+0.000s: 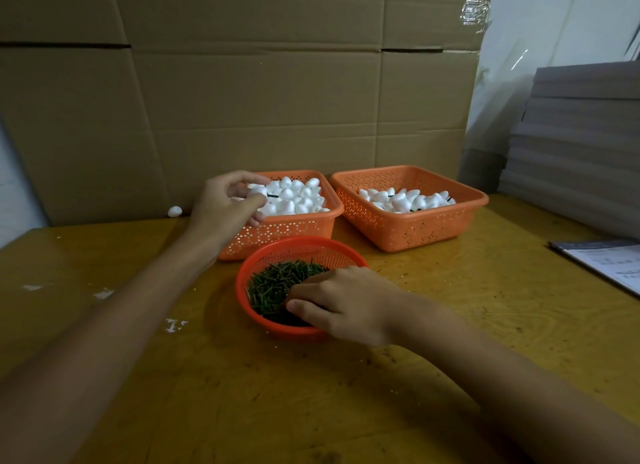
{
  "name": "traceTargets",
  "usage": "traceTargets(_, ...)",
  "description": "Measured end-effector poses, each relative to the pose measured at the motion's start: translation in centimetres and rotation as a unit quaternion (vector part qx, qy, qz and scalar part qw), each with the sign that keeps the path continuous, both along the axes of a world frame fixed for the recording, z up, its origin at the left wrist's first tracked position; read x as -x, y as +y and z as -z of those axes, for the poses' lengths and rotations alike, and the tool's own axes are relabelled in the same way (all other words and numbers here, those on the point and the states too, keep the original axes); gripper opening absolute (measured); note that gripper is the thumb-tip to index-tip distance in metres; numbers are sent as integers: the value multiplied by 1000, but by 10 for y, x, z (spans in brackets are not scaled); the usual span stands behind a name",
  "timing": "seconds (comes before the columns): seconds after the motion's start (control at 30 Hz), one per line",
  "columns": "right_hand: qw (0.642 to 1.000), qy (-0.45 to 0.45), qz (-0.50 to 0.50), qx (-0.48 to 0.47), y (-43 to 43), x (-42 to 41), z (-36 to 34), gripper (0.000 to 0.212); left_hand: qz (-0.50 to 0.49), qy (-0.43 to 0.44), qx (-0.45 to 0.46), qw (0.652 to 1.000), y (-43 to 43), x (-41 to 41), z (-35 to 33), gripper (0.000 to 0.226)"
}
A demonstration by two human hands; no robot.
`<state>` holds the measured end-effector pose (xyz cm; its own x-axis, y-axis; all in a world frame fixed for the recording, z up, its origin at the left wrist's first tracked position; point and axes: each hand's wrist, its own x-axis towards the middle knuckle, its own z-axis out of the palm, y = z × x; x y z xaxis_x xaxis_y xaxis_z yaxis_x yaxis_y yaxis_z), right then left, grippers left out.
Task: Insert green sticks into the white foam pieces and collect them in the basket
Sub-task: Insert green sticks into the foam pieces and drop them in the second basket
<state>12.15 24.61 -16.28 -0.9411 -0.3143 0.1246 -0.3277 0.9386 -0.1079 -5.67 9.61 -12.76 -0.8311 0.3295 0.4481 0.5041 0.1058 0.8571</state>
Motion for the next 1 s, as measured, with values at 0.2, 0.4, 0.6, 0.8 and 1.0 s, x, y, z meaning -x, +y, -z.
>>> traceTargets(0.2,999,15,17,28,3,0,3,32,46,-32,-38,998,-7,-23,5,31)
traceTargets(0.4,957,131,86,245,10,7,2,18,158,-115,-101,975,-24,-57,24,29)
traceTargets(0.6,936,129,99,311,8,10,5,19,185,-70,-88,976,-38,-77,40,50)
traceTargets(0.8,930,118,79,339,8,9,8,18,210,-24,-73,975,-39,-84,43,32)
traceTargets(1.0,909,115,63,396,9,12,14,27,198,56,-69,976,-35,-88,48,29)
